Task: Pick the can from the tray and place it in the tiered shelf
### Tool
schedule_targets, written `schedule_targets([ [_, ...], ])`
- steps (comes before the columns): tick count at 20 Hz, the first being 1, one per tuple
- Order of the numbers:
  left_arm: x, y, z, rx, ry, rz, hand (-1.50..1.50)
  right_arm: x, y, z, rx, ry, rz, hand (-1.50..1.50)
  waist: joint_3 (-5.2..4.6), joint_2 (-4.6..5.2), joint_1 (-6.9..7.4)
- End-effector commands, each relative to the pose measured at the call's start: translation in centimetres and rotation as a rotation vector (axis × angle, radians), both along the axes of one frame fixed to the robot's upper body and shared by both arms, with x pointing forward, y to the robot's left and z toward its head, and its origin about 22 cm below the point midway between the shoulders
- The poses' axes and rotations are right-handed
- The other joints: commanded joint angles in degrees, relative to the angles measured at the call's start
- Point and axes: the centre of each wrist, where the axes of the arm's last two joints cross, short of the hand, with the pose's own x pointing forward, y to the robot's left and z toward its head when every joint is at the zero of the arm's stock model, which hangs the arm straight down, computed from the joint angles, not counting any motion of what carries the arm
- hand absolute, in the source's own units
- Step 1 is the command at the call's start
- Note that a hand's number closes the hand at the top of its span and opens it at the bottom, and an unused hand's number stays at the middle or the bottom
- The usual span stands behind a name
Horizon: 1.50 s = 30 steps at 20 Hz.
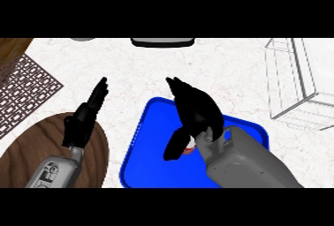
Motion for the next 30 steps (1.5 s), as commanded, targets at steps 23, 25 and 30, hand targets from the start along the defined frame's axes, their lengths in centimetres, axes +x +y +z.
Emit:
schedule_targets([
  [23, 0.0, -1.8, -0.5, 0.003, 0.004, -0.004, 0.00, 1.2, 0.3, -4.8, -0.201, 0.099, -0.106, -1.50, 0.02, 0.11, -0.02],
  [25, 0.5, 1.1, 0.0, 0.015, 0.000, 0.000, 0.00, -0.4, 1.9, -4.0, -0.198, 0.108, -0.109, -1.50, 0.01, 0.03, -0.04],
  [30, -0.1, 0.7, 1.1, -0.005, 0.000, -0.012, 0.00, -0.8, 0.1, -7.9, -0.202, 0.137, -0.110, -1.50, 0.04, 0.03, 0.10],
])
